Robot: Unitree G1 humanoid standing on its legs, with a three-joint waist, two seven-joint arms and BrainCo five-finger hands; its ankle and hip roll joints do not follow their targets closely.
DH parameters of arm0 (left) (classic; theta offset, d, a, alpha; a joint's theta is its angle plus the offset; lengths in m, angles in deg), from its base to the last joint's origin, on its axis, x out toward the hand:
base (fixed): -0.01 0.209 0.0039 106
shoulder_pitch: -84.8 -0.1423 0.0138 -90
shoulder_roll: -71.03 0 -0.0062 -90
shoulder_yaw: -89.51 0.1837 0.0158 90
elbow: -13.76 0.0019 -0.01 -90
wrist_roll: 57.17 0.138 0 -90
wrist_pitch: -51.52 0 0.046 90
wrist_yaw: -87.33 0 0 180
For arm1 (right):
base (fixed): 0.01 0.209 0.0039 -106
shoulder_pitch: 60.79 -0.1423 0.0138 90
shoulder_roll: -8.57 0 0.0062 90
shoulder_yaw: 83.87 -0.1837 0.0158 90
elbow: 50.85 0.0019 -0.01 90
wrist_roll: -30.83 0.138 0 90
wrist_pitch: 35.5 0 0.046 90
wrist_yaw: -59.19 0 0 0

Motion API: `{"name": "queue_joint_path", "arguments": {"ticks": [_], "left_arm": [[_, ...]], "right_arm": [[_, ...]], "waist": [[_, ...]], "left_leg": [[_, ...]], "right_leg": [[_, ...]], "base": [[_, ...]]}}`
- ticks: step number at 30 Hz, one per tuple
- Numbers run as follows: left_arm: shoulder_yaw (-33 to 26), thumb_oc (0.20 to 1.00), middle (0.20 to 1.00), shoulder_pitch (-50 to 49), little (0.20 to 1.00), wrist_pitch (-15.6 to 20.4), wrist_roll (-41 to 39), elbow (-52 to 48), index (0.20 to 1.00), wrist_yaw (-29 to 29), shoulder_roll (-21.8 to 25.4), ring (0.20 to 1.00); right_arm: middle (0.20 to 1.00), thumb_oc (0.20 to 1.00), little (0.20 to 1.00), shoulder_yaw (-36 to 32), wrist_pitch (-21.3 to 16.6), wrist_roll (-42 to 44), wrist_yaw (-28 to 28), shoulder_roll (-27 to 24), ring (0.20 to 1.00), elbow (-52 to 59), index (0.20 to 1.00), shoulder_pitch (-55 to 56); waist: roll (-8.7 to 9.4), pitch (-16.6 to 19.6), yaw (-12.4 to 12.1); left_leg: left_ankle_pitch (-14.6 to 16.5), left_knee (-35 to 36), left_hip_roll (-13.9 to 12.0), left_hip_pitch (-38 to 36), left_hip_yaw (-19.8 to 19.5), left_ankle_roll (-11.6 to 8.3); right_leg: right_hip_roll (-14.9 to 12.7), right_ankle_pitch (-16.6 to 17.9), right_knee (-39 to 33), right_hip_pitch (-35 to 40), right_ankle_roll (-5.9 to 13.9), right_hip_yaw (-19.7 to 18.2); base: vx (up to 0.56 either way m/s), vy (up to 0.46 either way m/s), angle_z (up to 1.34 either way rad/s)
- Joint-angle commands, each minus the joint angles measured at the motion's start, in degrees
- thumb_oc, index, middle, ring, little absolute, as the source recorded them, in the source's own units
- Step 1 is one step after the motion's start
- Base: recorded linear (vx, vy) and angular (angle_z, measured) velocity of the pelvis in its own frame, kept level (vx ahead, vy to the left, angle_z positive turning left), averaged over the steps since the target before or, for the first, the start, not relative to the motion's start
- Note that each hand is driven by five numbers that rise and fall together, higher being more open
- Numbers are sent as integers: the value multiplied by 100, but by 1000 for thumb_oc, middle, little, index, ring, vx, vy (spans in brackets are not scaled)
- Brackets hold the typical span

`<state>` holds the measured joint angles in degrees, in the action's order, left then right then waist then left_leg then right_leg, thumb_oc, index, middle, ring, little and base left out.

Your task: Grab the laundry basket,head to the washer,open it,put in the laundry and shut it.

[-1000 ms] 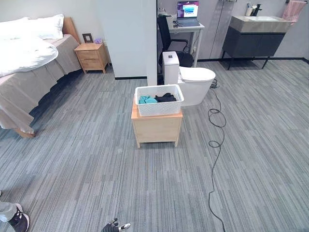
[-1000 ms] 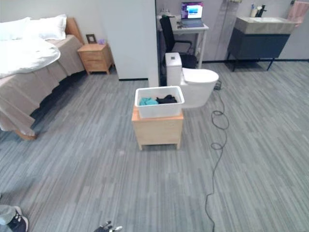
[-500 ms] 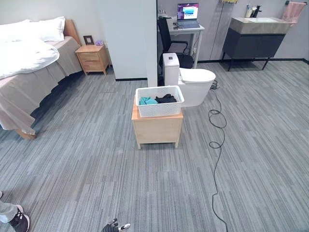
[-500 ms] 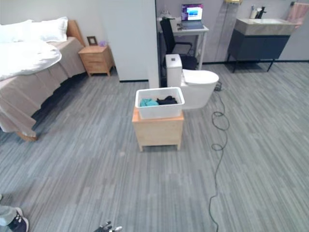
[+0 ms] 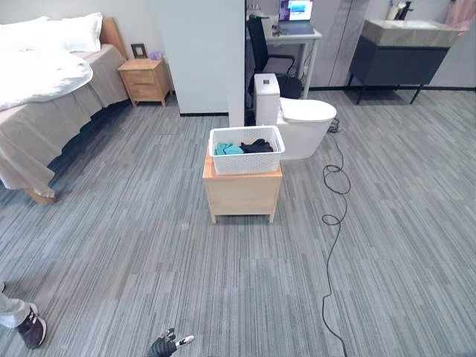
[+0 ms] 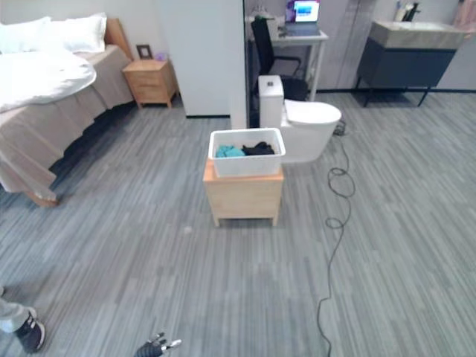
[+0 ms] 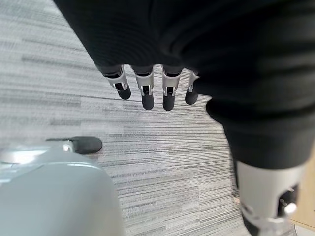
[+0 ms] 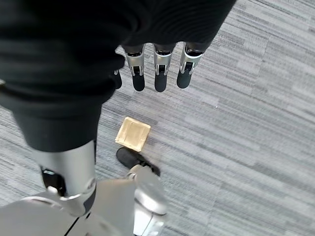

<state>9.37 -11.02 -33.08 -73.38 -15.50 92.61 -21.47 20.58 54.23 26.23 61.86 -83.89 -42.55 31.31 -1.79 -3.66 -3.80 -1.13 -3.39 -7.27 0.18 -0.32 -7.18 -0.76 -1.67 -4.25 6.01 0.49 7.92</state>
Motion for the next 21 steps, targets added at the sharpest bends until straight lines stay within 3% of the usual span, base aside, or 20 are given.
{"name": "queue_joint_path", "arguments": {"ticks": [1, 2, 4, 5, 6, 10, 14, 17, 18, 19, 20, 21], "left_arm": [[19, 1000, 1000, 233, 1000, 8, -264, -87, 1000, 52, 209, 1000], [6, 1000, 1000, 249, 1000, -11, -344, -55, 1000, 36, 167, 1000], [1, 1000, 1000, 237, 1000, -20, -373, -39, 1000, 29, 134, 1000], [-1, 1000, 1000, 214, 1000, -13, -397, 19, 1000, 41, 91, 1000], [-9, 1000, 1000, 189, 1000, -11, -395, 59, 1000, 42, 73, 1000], [-111, 1000, 1000, 187, 1000, 32, -434, 372, 1000, -27, -36, 1000], [-220, 1000, 1000, 127, 1000, 58, -420, 454, 1000, -96, -33, 1000], [-252, 1000, 1000, 115, 1000, 61, -441, 434, 1000, -93, 27, 1000], [-287, 1000, 1000, 118, 1000, 59, -461, 431, 1000, -94, 50, 1000], [-290, 1000, 1000, 166, 1000, 51, -435, 409, 1000, -87, 91, 1000], [-289, 1000, 1000, 167, 1000, 51, -435, 409, 1000, -87, 89, 1000], [-275, 1000, 1000, 173, 1000, 53, -427, 350, 1000, -74, 125, 1000]], "right_arm": [[1000, 1000, 1000, 54, -13, 340, -18, -197, 1000, -219, 1000, -112], [1000, 1000, 1000, 37, -4, 433, -25, -194, 1000, -142, 1000, -120], [1000, 1000, 1000, 33, 2, 470, -25, -188, 1000, -117, 1000, -97], [1000, 1000, 1000, 13, -3, 561, -28, -194, 1000, -85, 1000, -86], [1000, 1000, 1000, 7, -9, 625, -22, -191, 1000, -54, 1000, -83], [1000, 1000, 1000, 105, -87, 767, -28, -118, 1000, 85, 1000, -108], [1000, 1000, 1000, 104, -73, 761, 2, -8, 1000, 149, 1000, -67], [1000, 1000, 1000, 92, -46, 729, 11, 50, 1000, 124, 1000, -67], [1000, 1000, 1000, 67, -45, 726, 22, 71, 1000, 98, 1000, -65], [1000, 1000, 1000, -27, -45, 762, 18, 80, 1000, 40, 1000, -115], [1000, 1000, 1000, -28, -45, 762, 18, 78, 1000, 40, 1000, -115], [1000, 1000, 1000, -65, -41, 774, 29, 101, 1000, 58, 1000, -98]], "waist": [[109, -300, -88], [161, -429, -85], [166, -460, -47], [184, -430, -84], [218, -405, -143], [190, -318, -418], [312, -163, -555], [411, -102, -619], [500, -68, -663], [657, -34, -684], [647, -24, -691], [683, -49, -655]], "left_leg": [[-505, -1296, -330, 778, -509, -152], [-783, -2031, -218, 1275, -566, -27], [-850, -2146, -243, 1465, -421, 41], [-679, -1749, -190, 1710, -71, 107], [-525, -1472, -64, 1816, 25, 163], [-808, 118, 291, 2074, -32, 198], [-966, 161, 260, 2266, 340, 242], [-991, -153, 331, 2380, 299, 351], [-867, -413, 410, 2462, 233, 420], [-556, -663, 636, 2375, 291, 601], [-562, -658, 623, 2384, 291, 600], [-415, -673, 724, 2266, 340, 717]], "right_leg": [[-276, -486, 439, 149, 111, 173], [-258, -515, 467, 164, 34, 219], [-244, -556, 444, 186, 10, 284], [-241, -611, 339, 251, 28, 325], [-260, -648, 298, 265, 60, 299], [-59, -961, 172, 534, 133, 99], [-173, -1272, 230, 985, 270, -80], [-347, -1341, 506, 998, 323, -143], [-463, -1291, 760, 949, 399, -169], [-710, -645, 1391, 759, 658, -215], [-699, -632, 1384, 747, 656, -223], [-817, -21, 1969, 530, 770, -301]], "base": [[-35, -138, 6], [-34, -136, 6], [77, -71, 13], [206, -22, 17], [271, 26, 15], [293, 58, 5], [388, 108, -22], [386, 158, -23], [408, 197, -19], [402, 198, -23], [354, 217, -37], [226, 169, -60]]}}
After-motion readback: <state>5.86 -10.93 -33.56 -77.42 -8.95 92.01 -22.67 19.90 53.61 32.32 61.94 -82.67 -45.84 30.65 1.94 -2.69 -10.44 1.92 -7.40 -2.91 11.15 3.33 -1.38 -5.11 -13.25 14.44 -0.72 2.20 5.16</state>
